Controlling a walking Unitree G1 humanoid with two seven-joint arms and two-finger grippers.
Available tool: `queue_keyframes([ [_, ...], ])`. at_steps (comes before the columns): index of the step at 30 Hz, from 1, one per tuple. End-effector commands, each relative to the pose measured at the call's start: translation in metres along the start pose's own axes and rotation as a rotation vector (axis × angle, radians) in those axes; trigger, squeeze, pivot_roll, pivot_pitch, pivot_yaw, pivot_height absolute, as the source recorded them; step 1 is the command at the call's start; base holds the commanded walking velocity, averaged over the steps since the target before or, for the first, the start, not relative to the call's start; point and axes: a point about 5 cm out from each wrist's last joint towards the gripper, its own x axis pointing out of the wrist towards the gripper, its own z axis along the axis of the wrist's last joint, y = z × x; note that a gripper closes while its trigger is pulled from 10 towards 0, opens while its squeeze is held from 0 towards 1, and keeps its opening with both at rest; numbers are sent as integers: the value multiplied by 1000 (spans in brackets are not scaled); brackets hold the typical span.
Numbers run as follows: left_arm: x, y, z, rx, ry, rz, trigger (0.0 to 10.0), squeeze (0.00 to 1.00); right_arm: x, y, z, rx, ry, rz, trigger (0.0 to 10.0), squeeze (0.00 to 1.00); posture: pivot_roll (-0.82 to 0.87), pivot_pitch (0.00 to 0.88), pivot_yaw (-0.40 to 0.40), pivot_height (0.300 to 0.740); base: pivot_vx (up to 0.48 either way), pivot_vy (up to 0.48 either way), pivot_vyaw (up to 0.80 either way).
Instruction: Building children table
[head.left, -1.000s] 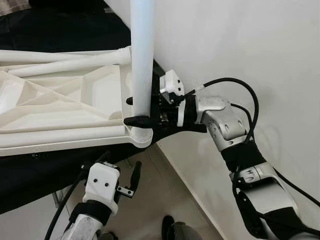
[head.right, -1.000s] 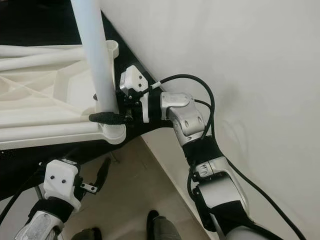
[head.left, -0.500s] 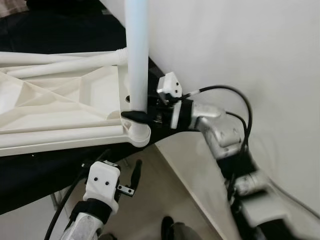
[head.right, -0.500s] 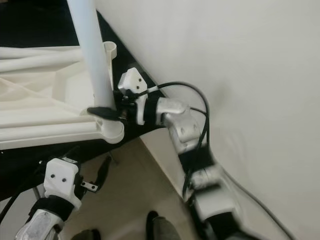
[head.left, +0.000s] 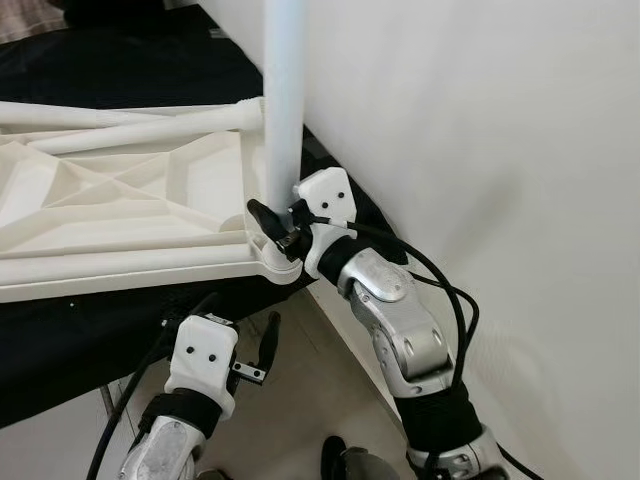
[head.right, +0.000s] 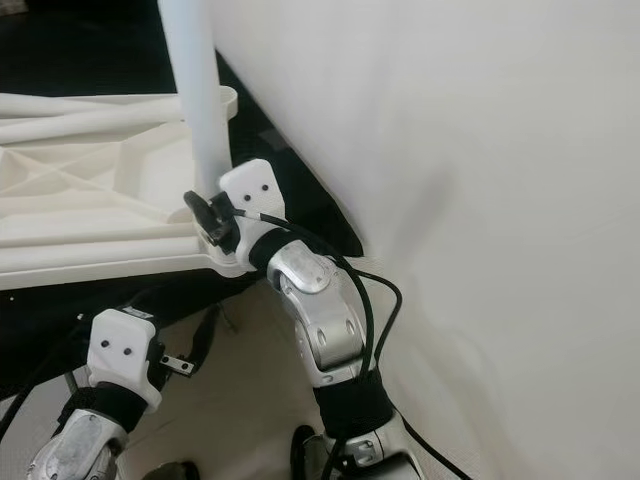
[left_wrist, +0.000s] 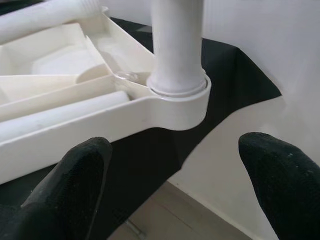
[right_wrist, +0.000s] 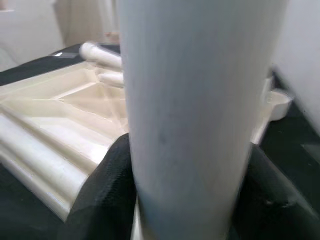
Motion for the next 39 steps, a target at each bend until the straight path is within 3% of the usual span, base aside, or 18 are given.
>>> queue_keyframes([
  [1,-2,0,-4,-6,16,0,10000,0,7,18,5,59,-13,115,10000,1000,66,265,-73,740,0,0,0],
  [4,-1,0,-4,-6,15,-2,10000,0,7,16,22,45,-65,255,10000,1000,60,267,-70,740,0,0,0],
  [8,-1,0,-4,-7,14,-2,10000,0,6,8,23,42,-75,361,10000,1000,61,268,-71,740,0,0,0],
  [9,-1,0,-4,-8,14,-2,10000,0,7,3,21,27,-72,409,10000,275,61,268,-71,740,0,0,0],
  [10,-1,0,-3,-8,13,-1,10000,0,7,-3,14,-9,-44,475,10000,0,61,271,-68,740,0,0,0],
  [15,-2,-1,-2,-9,11,-1,10000,0,5,-16,4,-101,25,610,10000,0,70,282,-71,740,0,0,0],
  [19,-5,-1,0,-8,12,4,10000,0,5,-36,21,-59,15,737,10000,0,82,303,-72,740,0,0,0],
  [26,-7,-1,2,-10,14,1,10000,0,7,-57,22,-34,29,736,10000,0,88,311,-74,740,0,0,0],
  [27,-7,-1,2,-10,15,0,10000,0,5,-61,21,-30,32,741,1804,0,90,309,-75,740,0,0,0],
  [28,-8,-2,2,-11,16,-1,10000,0,4,-64,21,-26,32,747,1804,0,92,309,-77,740,0,0,0],
  [29,-8,-2,2,-11,16,-1,10000,0,2,-66,22,-21,32,763,0,0,92,309,-77,740,0,0,0],
  [39,-6,-2,1,-14,18,-1,10000,0,-2,-75,20,-14,43,802,0,0,71,304,-69,740,0,0,0],
])
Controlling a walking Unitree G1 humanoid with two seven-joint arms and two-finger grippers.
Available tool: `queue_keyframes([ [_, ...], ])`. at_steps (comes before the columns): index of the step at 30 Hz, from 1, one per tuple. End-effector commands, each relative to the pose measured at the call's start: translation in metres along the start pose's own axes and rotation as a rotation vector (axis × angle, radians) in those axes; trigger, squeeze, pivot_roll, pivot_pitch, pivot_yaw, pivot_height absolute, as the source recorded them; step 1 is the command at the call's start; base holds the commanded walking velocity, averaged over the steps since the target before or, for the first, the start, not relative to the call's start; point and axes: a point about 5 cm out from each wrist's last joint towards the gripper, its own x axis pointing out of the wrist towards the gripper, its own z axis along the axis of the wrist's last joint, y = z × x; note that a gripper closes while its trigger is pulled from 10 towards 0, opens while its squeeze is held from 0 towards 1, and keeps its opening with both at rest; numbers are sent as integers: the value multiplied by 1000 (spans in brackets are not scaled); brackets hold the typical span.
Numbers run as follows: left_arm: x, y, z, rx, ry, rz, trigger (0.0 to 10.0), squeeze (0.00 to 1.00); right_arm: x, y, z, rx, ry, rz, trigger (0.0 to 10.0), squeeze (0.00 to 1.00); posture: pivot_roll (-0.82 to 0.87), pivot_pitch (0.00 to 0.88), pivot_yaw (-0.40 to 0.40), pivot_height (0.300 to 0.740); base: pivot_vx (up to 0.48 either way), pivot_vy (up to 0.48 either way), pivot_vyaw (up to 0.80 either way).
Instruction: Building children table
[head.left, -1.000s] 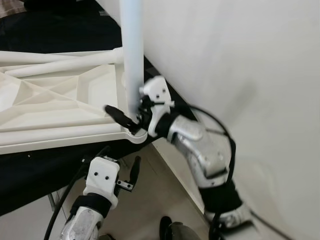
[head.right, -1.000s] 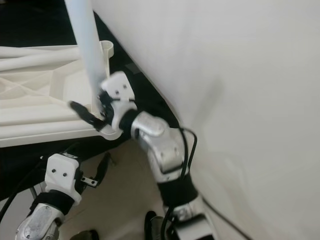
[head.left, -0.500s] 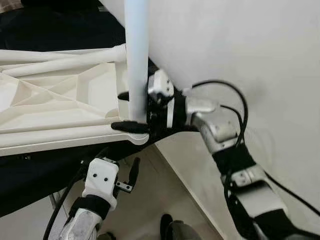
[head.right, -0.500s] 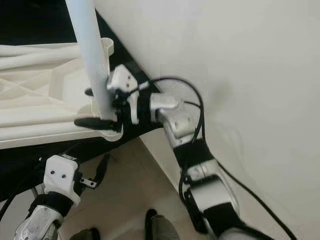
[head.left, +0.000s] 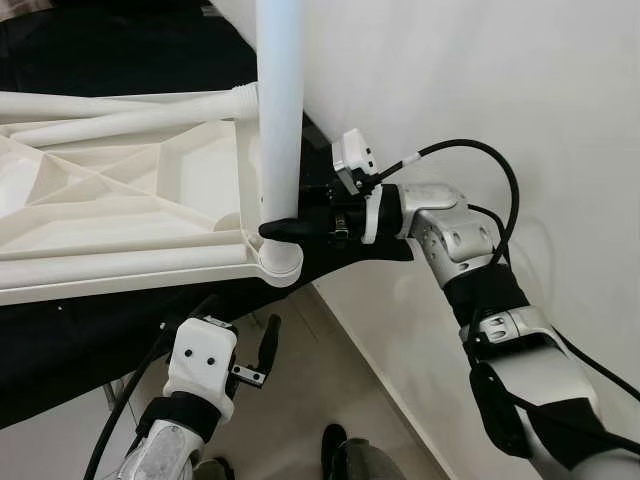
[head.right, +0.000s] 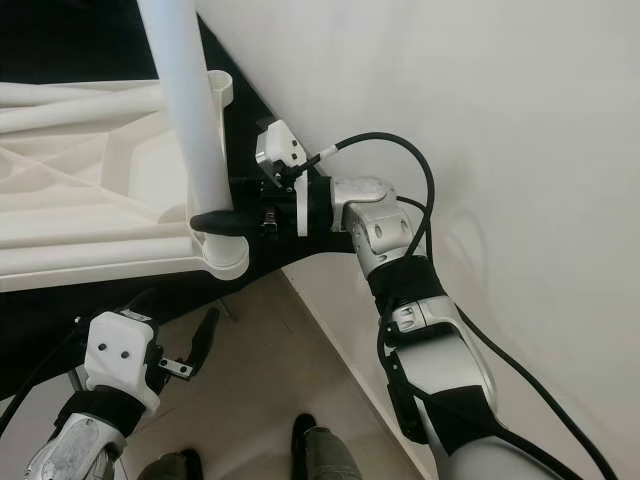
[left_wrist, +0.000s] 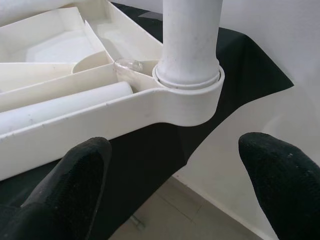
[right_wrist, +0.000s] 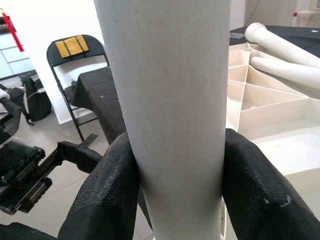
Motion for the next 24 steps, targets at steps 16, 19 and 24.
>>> queue_keyframes([
  [16,-2,3,-6,-3,28,2,10000,0,-31,20,-53,103,64,-1158,0,0,40,309,-76,740,0,0,0],
  [19,1,3,-6,-2,28,-3,10000,0,1,45,-52,131,42,-1065,0,0,23,307,-66,740,0,0,0],
  [24,3,5,-8,0,28,3,10000,0,26,35,-33,68,-41,-937,10000,0,19,304,-57,740,0,0,0],
])
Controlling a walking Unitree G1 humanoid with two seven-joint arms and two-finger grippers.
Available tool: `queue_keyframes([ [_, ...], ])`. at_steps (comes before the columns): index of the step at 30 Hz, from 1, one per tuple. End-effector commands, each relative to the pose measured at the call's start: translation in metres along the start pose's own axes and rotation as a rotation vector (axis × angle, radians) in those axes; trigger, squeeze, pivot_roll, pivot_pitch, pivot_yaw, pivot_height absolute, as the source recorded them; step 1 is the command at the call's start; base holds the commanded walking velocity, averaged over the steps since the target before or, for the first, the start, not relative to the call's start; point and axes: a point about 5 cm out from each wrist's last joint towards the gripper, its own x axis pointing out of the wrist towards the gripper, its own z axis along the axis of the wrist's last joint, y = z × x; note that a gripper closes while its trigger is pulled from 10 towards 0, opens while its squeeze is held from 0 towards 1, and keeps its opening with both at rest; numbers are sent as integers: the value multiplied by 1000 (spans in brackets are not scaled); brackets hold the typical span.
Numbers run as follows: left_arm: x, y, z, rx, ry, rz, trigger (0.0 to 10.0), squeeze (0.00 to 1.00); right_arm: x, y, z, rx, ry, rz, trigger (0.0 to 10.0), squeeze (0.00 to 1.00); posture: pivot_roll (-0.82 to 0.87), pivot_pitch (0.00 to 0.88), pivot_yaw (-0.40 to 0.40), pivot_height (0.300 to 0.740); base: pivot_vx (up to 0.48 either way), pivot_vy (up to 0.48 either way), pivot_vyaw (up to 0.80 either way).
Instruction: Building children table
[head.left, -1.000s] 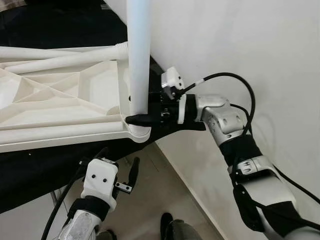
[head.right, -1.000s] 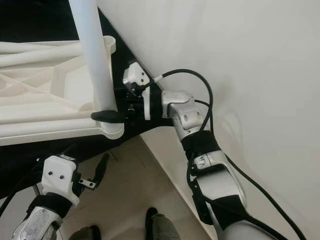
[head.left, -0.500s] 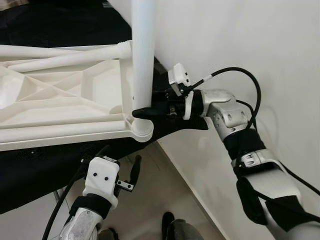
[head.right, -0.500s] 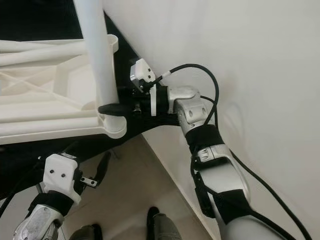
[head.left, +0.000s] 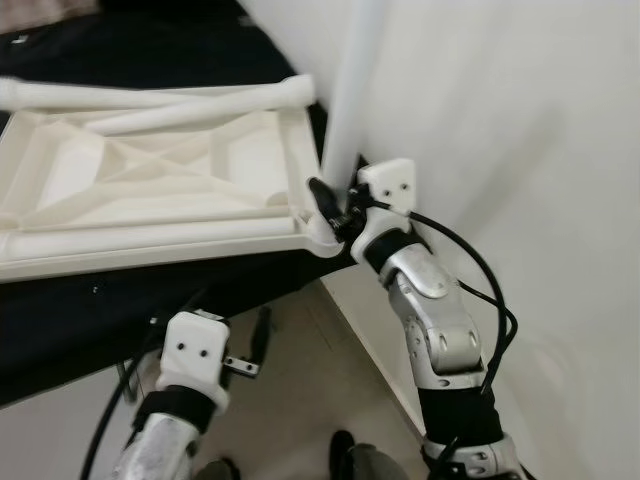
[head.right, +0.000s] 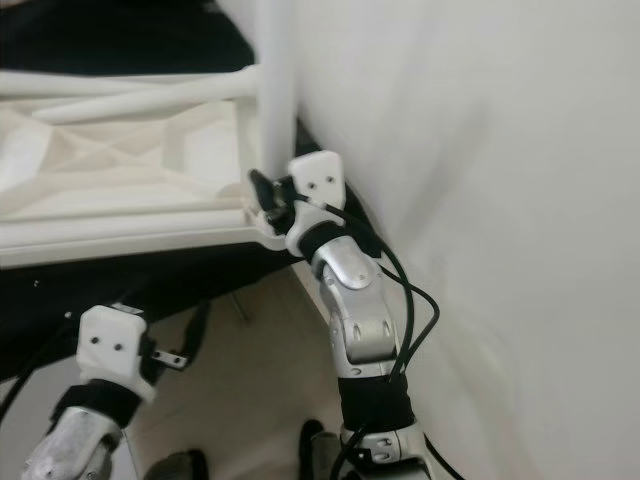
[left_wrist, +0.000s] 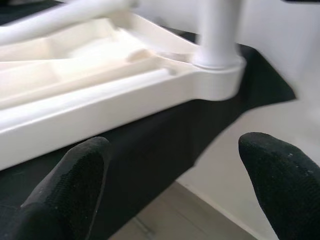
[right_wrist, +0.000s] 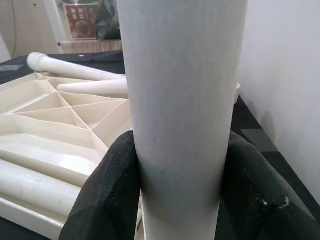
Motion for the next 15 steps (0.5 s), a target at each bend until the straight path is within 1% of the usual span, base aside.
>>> queue_keyframes([
  [1,-3,1,-8,-9,40,-3,10000,0,10,14,-4,48,14,112,10000,0,14,308,-53,740,0,0,0],
  [4,-3,1,-8,-7,41,-5,10000,0,14,16,2,61,-14,140,10000,0,13,307,-52,740,0,0,0],
  [5,-3,2,-8,-7,41,-6,10000,0,15,22,9,81,-37,183,10000,310,13,307,-45,740,0,0,0],
  [6,-3,3,-8,-5,41,-7,10000,0,15,29,15,109,-53,251,10000,1000,14,313,-39,740,0,0,0],
  [7,-3,3,-8,-4,42,-9,10000,0,11,38,20,133,-59,315,10000,1000,14,312,-33,740,0,0,0],
  [8,-3,3,-8,-4,42,-9,10000,0,11,38,20,133,-59,315,10000,1000,14,312,-33,740,0,0,0],
  [9,-3,4,-8,-3,43,-11,10000,0,7,44,24,147,-61,367,10000,1000,14,313,-32,740,0,0,0],
  [10,-2,4,-8,-2,44,-12,10000,0,2,49,26,137,-59,423,10000,1000,14,313,-31,740,0,0,0],
  [11,-2,4,-8,-2,44,-12,10000,0,2,49,26,137,-59,423,10000,1000,14,313,-31,740,0,0,0],
  [12,-2,5,-8,-1,45,-14,10000,0,-2,54,26,84,-47,520,10000,1000,26,316,-22,740,0,0,0],
  [13,-2,5,-8,-1,45,-14,10000,0,-2,54,26,84,-47,520,10000,1000,26,316,-22,740,0,0,0],
  [14,-2,5,-8,0,46,-15,10000,0,-3,55,26,61,-47,563,10000,969,31,314,-19,740,0,0,0],
  [15,-2,5,-8,1,46,-16,10000,0,-2,53,25,46,-43,611,10000,251,38,313,-19,740,0,0,0],
])
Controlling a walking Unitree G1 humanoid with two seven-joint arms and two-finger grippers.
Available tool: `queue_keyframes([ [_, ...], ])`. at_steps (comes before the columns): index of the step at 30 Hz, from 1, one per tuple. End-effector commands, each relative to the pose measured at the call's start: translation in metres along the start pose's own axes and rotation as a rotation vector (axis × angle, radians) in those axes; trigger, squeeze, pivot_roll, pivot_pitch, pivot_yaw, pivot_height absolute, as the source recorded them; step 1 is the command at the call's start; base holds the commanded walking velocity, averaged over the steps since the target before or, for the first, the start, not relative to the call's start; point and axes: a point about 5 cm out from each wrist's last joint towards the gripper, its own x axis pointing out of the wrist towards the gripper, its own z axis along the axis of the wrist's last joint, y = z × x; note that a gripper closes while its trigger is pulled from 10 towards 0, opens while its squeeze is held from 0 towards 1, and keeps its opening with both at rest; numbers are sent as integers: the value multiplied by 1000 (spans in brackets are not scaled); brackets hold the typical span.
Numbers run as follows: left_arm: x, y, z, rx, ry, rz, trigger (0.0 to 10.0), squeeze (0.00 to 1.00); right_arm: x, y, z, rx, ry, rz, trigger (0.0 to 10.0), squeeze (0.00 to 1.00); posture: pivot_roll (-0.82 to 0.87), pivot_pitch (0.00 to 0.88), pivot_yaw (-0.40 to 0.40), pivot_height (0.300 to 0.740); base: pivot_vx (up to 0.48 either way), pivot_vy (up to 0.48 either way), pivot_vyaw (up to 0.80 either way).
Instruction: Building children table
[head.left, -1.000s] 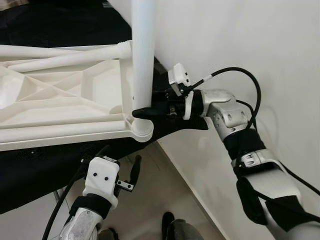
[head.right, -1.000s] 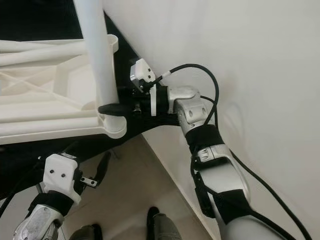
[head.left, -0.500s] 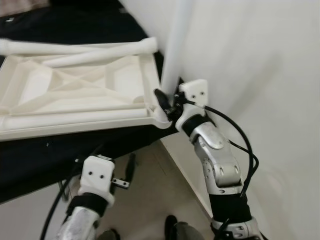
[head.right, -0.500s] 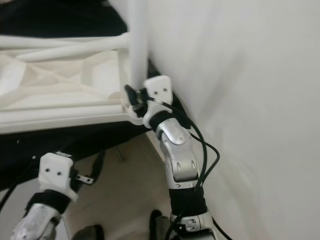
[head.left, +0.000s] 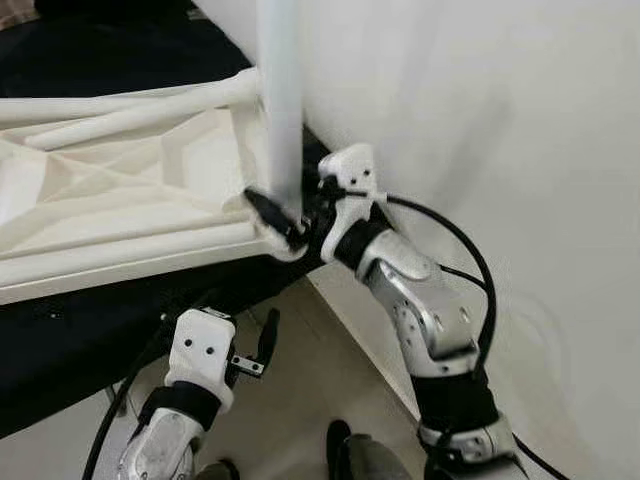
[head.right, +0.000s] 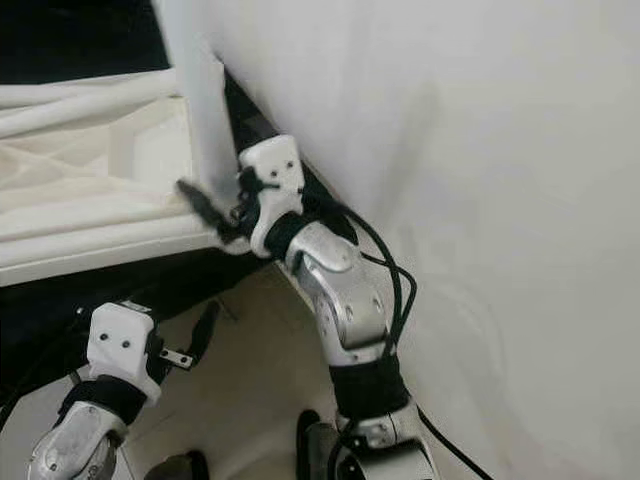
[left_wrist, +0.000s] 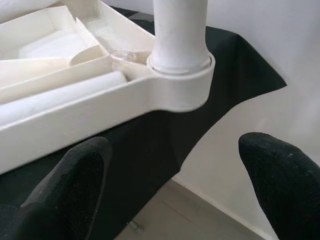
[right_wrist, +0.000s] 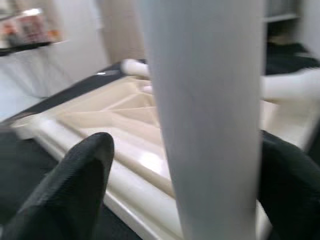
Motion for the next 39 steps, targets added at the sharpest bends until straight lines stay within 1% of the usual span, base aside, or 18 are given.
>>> queue_keyframes([
  [1,-3,1,-6,3,39,-9,10000,0,7,16,1,-16,-2,158,10000,251,38,313,-19,740,0,0,0],
  [2,-3,1,-6,4,39,-10,10000,0,7,14,1,-22,2,187,10000,251,40,313,-19,740,0,0,0],
  [3,-2,1,-6,4,37,-10,10000,0,7,10,0,-55,13,222,10000,0,46,317,-24,740,0,0,0],
  [4,-3,0,-5,3,36,-9,10000,0,6,3,0,-80,26,267,10000,0,47,318,-26,740,0,0,0],
  [5,-3,0,-5,3,36,-9,10000,0,6,3,0,-80,26,267,10000,0,47,318,-26,740,0,0,0],
  [6,-3,-1,-4,3,33,-8,10000,0,4,-10,1,-105,45,320,10000,0,57,321,-38,740,0,0,0],
  [9,-3,-2,-3,1,29,-5,10000,0,1,-28,4,-139,71,341,10000,0,64,329,-43,740,0,0,0],
  [10,-3,-2,-3,1,29,-5,10000,0,1,-28,4,-139,71,341,10000,0,64,329,-43,740,0,0,0],
  [12,-4,-2,-2,0,29,-3,10000,0,-1,-37,7,-142,84,350,10000,0,64,328,-47,740,0,0,0],
  [14,-6,-3,-2,-2,28,-2,10000,0,-5,-50,12,-130,109,402,10000,0,72,322,-56,740,0,0,0],
  [20,-9,-4,-1,-6,31,-2,10000,0,-7,-59,9,-124,140,461,10000,0,80,321,-65,740,0,0,0],
  [22,-12,-6,0,-7,36,-3,10000,0,-2,-62,1,-117,164,479,10000,0,89,327,-69,740,0,0,0],
  [32,-16,-7,1,-8,43,-5,10000,0,3,-58,-12,-77,167,505,10000,0,98,345,-69,740,0,0,0],
  [33,-17,-8,1,-9,44,-5,10000,0,3,-59,-13,-69,163,506,6314,0,99,345,-71,740,0,0,0],
  [34,-18,-8,2,-10,45,-6,10000,0,3,-60,-14,-63,161,508,4039,0,101,346,-72,740,0,0,0],
  [35,-18,-8,2,-10,45,-6,10000,0,3,-60,-14,-63,161,508,4039,0,101,346,-72,740,0,0,0],
  [36,-18,-9,2,-11,46,-6,10000,0,3,-61,-14,-53,156,517,0,0,102,346,-73,740,0,0,0],
  [39,-19,-9,2,-11,47,-7,10000,0,2,-62,-13,-49,151,534,0,0,102,346,-75,740,0,0,0],
])
